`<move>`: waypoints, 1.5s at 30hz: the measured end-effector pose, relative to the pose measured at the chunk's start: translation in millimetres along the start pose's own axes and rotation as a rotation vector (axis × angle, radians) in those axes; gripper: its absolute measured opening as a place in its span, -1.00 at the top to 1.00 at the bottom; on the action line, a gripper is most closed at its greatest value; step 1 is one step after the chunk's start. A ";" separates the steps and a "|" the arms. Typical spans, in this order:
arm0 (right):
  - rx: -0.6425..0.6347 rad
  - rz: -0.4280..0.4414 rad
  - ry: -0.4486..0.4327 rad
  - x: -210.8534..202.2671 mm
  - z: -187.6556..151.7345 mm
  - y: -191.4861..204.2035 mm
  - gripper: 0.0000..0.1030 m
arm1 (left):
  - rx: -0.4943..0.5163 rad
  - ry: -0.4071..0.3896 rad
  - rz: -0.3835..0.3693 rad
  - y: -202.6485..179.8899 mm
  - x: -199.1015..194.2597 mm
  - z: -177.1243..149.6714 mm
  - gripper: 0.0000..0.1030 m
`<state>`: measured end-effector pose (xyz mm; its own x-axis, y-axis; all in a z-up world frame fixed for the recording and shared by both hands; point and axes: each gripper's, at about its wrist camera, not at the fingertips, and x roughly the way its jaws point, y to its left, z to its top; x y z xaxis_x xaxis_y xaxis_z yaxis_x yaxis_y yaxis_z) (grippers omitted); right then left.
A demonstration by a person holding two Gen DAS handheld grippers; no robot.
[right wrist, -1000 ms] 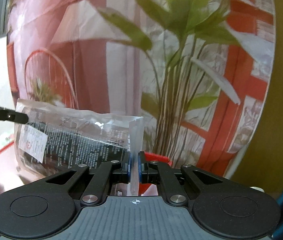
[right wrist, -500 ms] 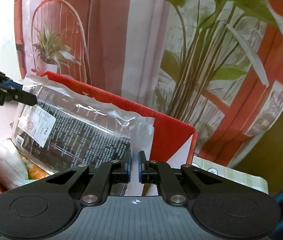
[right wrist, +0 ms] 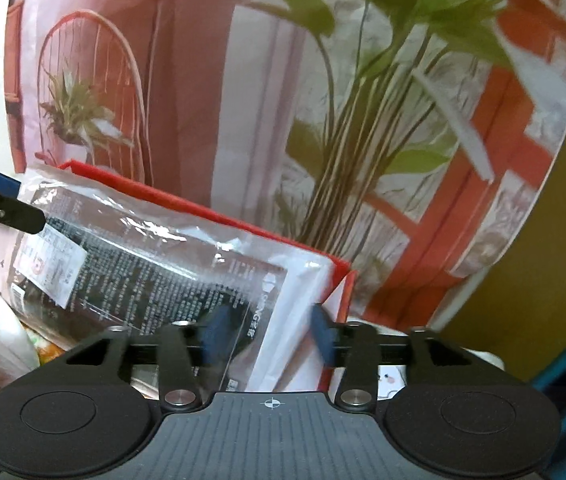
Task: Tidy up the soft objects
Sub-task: 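Open the left tool and withdraw it from the box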
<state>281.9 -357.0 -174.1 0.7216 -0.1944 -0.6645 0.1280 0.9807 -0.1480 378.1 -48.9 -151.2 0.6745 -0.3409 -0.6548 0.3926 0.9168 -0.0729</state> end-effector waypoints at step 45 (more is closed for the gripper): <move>0.355 0.066 -0.118 -170.7 -106.6 44.4 -0.99 | -0.075 -0.072 0.140 -39.9 -150.3 -139.7 -0.92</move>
<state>91.8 -282.6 -145.4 0.8069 -0.1475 -0.5720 0.2916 0.9415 0.1687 173.7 -5.2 -154.9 0.7638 -0.2199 -0.6068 0.2456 0.9685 -0.0418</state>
